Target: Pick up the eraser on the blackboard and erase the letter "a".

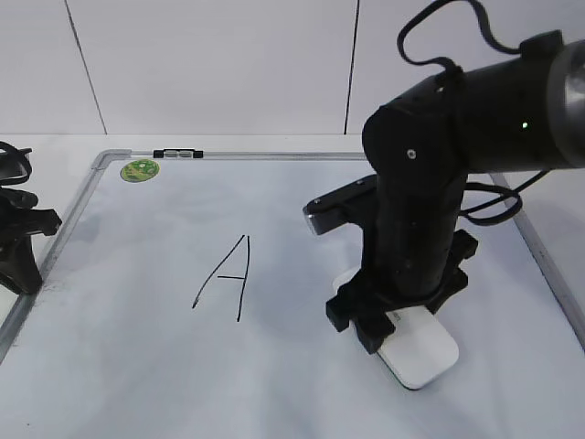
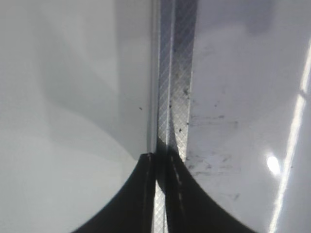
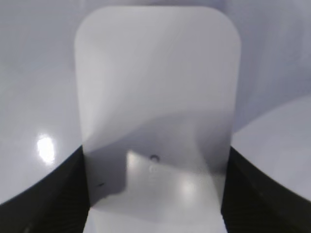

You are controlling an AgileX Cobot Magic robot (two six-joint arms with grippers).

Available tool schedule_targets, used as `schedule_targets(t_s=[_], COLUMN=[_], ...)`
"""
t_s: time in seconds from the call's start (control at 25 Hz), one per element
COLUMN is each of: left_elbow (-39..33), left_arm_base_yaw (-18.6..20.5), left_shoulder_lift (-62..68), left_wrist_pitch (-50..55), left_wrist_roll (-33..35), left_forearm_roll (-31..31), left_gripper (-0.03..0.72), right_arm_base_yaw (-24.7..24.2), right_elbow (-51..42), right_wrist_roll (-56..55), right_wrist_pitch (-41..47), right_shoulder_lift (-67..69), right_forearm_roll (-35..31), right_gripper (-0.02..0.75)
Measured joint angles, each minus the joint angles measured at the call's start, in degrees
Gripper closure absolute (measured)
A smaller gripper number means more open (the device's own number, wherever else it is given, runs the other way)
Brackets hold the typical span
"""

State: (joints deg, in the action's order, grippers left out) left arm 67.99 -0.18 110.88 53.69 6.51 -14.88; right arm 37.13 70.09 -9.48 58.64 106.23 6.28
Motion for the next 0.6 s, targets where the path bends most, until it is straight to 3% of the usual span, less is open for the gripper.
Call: schedule_targets(t_s=[0.4,0.6], left_elbow=[0.0,0.0], left_arm_base_yaw=[0.0,0.0], left_shoulder_lift=[0.0,0.0], left_wrist_pitch=[-0.1,-0.1], left_wrist_roll=[0.0,0.0], left_forearm_roll=[0.0,0.0], left_gripper=[0.672,0.672], right_arm_base_yaw=[-0.3,-4.5], right_elbow=[1.4,1.4], right_wrist_roll=[-10.3,-11.5], right_wrist_pitch=[0.7,1.3], right_shoulder_lift=[-9.1,-9.2], right_forearm_roll=[11.0,11.7], right_gripper=[0.178,0.179])
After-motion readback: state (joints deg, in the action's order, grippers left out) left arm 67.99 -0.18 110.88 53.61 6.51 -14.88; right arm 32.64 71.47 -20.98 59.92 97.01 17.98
